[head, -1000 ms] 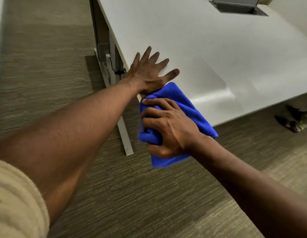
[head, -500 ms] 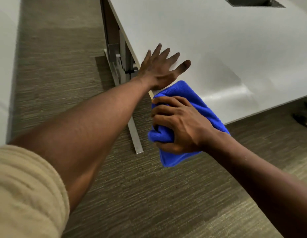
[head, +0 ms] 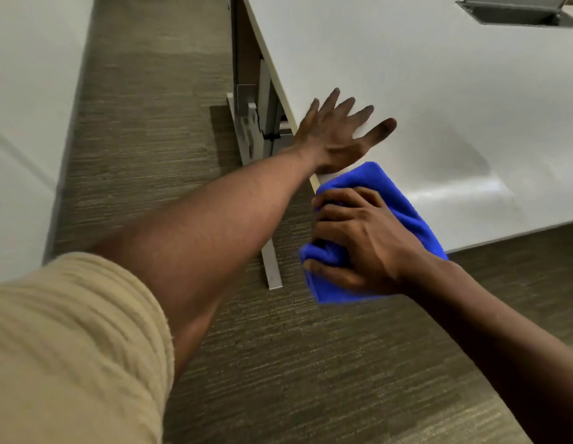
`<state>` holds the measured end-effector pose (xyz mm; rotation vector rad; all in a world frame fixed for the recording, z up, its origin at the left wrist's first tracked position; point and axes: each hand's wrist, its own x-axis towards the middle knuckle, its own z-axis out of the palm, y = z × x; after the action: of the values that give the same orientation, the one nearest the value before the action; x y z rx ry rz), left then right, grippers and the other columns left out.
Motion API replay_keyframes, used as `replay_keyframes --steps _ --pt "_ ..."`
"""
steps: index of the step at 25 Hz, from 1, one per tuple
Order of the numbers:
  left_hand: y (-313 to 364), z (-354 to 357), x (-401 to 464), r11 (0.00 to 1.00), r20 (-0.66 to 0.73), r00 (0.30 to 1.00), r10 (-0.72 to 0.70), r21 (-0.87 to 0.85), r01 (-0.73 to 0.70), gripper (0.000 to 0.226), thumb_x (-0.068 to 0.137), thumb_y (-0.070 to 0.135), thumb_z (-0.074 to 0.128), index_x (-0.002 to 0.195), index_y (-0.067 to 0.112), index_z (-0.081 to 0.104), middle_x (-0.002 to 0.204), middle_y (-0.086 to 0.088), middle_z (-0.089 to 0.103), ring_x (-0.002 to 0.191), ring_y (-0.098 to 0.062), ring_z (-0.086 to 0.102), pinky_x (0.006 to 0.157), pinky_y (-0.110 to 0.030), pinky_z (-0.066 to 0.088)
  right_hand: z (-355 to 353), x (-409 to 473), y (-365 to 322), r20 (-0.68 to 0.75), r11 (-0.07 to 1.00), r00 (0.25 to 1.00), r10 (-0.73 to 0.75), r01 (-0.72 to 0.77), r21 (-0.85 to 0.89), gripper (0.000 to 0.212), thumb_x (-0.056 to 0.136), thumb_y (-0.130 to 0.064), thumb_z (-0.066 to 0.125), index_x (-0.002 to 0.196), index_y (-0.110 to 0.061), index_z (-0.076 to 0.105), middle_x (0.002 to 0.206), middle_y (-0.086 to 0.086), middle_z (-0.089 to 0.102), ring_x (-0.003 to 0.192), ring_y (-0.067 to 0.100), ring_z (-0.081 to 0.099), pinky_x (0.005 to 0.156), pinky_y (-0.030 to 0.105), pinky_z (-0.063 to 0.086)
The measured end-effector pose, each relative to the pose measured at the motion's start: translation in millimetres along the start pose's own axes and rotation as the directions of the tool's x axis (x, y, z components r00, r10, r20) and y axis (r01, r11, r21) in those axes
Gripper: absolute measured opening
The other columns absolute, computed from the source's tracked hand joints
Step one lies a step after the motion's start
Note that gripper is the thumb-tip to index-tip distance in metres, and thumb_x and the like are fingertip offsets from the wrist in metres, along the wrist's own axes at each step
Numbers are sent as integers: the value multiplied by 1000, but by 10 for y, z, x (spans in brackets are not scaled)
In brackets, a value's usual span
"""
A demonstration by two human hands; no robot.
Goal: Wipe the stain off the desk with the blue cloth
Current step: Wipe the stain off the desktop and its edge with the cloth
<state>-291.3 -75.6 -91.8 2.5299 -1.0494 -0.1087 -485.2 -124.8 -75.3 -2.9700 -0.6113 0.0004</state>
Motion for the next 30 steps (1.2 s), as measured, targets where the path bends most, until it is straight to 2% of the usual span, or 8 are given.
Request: replay_keyframes --steps 4,9,18,22,24,26,28,30 --pt "-8 -1 14 999 7 1000 6 50 -6 96 83 84 4 159 32 32 167 -3 28 159 -27 5 126 -54 6 43 59 -73 36 993 999 18 -14 -113 39 90 -65 46 94 -33 69 120 -11 67 144 20 40 118 46 24" --pt "5 -3 7 996 30 1000 4 83 -6 89 90 82 7 160 31 29 169 -4 24 159 -27 2 127 -54 2 13 68 -90 78 996 993 -93 93 1 33 81 -56 53 61 -29 53 65 -11 58 80 17 50 94 41 39" --pt "40 -1 46 997 46 998 -38 66 35 81 94 80 14 159 33 32 171 1 20 159 -24 6 128 -51 0 -52 268 7 82 993 989 -120 122 -11 35 86 -56 53 64 -29 54 71 -11 58 83 14 50 94 39 43" --pt "4 16 -4 999 16 1000 -15 45 14 90 89 84 10 159 32 33 170 -1 23 159 -25 8 128 -52 2 -34 116 -70 72 977 989 -127 112 182 47 82 -58 50 53 -20 48 53 -3 51 66 22 46 74 43 43" --pt "6 19 10 999 7 1000 -21 25 21 89 89 83 11 158 33 33 169 1 25 159 -24 10 128 -51 2 -80 149 57 39 954 987 -157 141 264 44 87 -56 48 60 -23 59 64 -5 61 75 20 55 85 39 44" --pt "17 19 14 999 -2 999 -39 3 39 85 91 81 13 159 34 32 169 2 27 158 -23 13 128 -49 3 -117 209 195 63 970 980 -188 175 168 46 92 -59 40 79 -25 69 96 -9 73 108 16 62 110 36 36" --pt "25 17 28 999 -23 998 -52 -6 52 83 92 79 12 159 35 32 168 1 29 158 -23 16 128 -48 5 -107 238 262 99 987 983 -154 147 68 48 93 -64 37 92 -29 70 129 -9 69 139 15 49 120 39 24" --pt "15 18 35 999 -23 999 -36 8 37 83 92 79 11 159 34 32 167 0 31 157 -24 17 128 -49 6 -72 159 207 98 993 989 -113 110 34 43 90 -66 42 89 -32 67 129 -9 66 146 19 41 119 43 25"
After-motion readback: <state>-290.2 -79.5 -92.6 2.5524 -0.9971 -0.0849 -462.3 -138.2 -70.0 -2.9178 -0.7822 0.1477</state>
